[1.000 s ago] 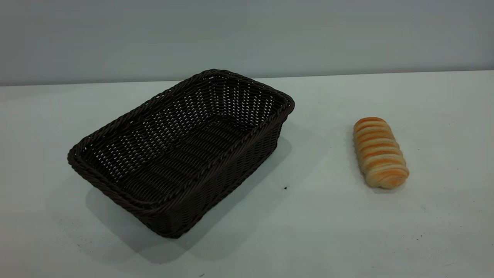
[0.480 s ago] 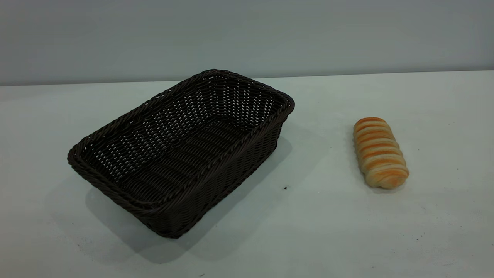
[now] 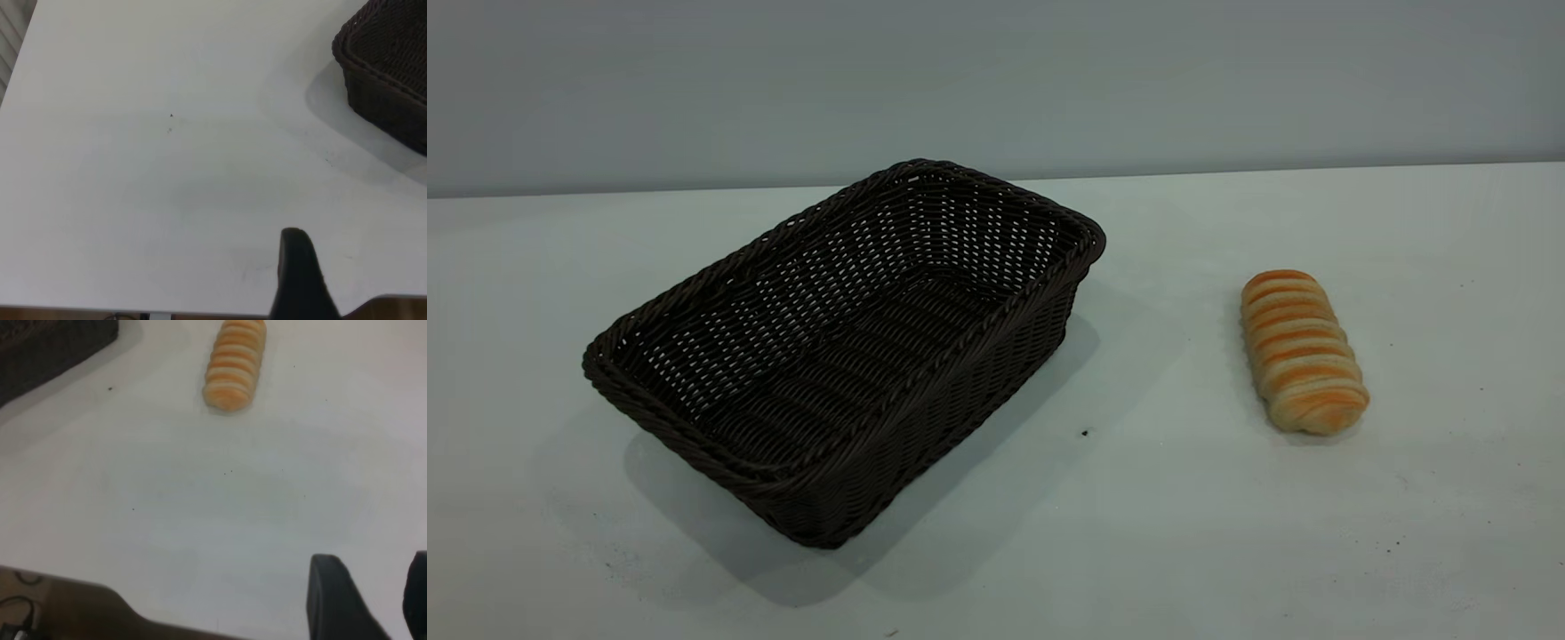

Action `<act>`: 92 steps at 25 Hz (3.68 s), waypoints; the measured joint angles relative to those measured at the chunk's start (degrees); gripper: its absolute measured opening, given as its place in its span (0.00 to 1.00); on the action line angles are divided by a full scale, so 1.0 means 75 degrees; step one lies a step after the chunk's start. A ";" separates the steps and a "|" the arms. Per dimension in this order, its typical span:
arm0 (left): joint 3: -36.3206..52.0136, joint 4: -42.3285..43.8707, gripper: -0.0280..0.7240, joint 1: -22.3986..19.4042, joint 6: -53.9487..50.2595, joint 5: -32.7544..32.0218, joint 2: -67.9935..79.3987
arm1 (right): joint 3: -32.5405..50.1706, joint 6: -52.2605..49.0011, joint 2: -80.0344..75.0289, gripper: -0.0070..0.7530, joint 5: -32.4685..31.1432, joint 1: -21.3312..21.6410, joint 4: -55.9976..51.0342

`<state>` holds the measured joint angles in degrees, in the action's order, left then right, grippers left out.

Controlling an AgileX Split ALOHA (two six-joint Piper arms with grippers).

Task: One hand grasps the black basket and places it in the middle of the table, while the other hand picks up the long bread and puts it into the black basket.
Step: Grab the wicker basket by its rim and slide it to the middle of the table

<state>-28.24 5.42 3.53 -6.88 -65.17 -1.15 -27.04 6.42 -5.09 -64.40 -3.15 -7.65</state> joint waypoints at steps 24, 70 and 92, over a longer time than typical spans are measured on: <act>-0.0125 -0.0036 0.74 0.0000 0.0149 0.0382 0.0000 | -0.0086 -0.0002 0.0000 0.34 0.0032 0.0000 -0.0269; -0.2401 -0.0466 0.74 0.1860 -0.6189 0.5388 1.2751 | -0.0909 0.1249 -0.3103 0.66 0.2046 0.0000 -0.0824; -0.2453 -0.0723 0.74 0.2295 -0.7018 0.7196 1.4469 | -0.0909 0.1257 -0.3103 0.66 0.2016 0.0000 -0.0824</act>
<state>-46.64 0.00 20.74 -59.52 -11.20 107.37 -33.86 15.85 -28.36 -49.28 -3.15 -13.83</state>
